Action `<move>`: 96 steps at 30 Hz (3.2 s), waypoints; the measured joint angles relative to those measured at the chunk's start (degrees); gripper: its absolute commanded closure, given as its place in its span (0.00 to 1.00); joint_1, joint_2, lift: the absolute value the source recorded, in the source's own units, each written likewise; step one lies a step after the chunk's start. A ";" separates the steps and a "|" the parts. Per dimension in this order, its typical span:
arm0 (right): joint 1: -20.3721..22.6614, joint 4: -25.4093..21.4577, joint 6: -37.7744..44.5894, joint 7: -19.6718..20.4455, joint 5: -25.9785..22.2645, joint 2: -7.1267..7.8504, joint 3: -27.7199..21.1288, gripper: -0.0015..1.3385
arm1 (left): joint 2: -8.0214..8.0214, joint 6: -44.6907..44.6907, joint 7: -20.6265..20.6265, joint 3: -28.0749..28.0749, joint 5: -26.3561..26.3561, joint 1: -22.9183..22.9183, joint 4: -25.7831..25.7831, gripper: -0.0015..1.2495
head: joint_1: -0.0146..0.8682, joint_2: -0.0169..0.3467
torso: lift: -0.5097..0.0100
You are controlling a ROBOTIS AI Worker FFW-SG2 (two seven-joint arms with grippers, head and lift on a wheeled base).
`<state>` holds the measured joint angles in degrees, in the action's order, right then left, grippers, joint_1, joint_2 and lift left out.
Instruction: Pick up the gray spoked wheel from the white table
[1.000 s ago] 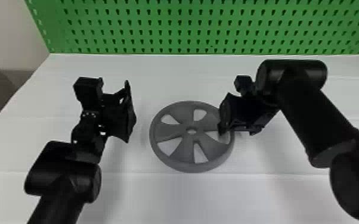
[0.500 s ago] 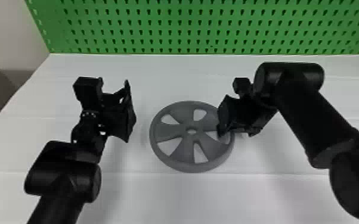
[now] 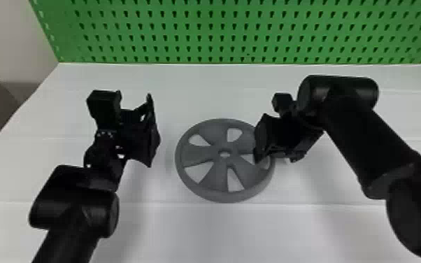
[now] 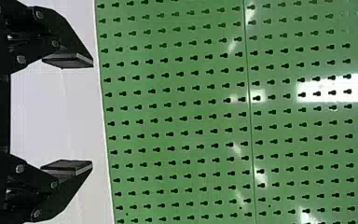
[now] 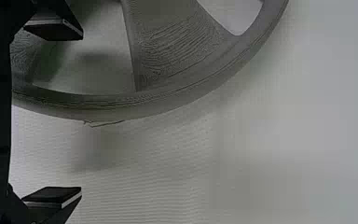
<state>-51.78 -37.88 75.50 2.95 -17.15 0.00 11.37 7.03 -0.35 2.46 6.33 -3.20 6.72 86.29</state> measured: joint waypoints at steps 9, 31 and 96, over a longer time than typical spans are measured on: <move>-0.06 0.00 0.01 0.04 -0.08 0.00 -0.07 0.13 | 0.00 0.00 0.00 0.01 0.00 -0.06 0.00 0.38 | 0.90 0.20 | 0.79; -0.56 0.00 -0.29 1.12 0.00 0.00 1.12 0.41 | 0.00 0.00 0.00 0.00 0.09 -0.13 0.00 0.38 | 0.90 0.20 | 0.79; -0.14 -7.47 2.20 1.53 1.23 0.00 -0.25 0.88 | 0.01 -0.17 0.00 -0.47 -0.03 -0.82 -0.41 0.38 | 0.90 0.20 | 0.79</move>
<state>-51.92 -45.36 77.70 4.48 -15.92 0.00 11.12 7.04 -0.51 2.46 5.86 -3.23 5.90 85.88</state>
